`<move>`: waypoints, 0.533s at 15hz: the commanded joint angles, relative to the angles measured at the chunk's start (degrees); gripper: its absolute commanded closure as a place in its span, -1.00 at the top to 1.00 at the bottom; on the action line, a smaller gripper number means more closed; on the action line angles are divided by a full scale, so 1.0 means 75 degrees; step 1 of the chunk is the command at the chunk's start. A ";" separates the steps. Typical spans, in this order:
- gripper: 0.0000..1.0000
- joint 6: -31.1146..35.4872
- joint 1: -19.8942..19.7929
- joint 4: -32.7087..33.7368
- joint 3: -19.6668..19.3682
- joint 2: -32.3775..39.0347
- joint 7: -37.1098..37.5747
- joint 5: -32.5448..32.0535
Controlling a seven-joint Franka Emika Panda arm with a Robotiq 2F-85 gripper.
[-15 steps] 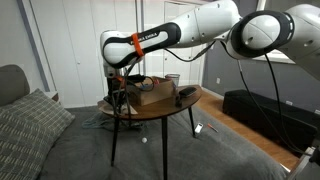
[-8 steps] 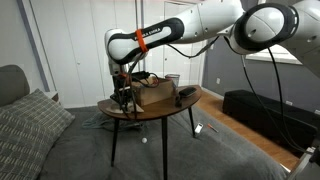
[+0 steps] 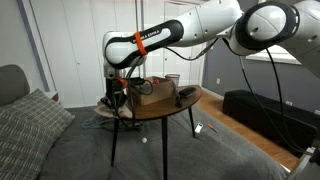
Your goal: Wipe the table with the brown cloth
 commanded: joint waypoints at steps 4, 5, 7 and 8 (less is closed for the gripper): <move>-0.99 -0.0926 -0.0243 -0.0739 -0.0029 -0.0649 0.0138 0.0076; -0.99 -0.0865 -0.0319 -0.0891 -0.0095 -0.0741 0.0243 0.0076; -0.99 -0.0648 -0.0421 -0.1148 -0.0258 -0.0862 0.0426 0.0007; -0.99 -0.0539 -0.0455 -0.1243 -0.0338 -0.0890 0.0540 -0.0038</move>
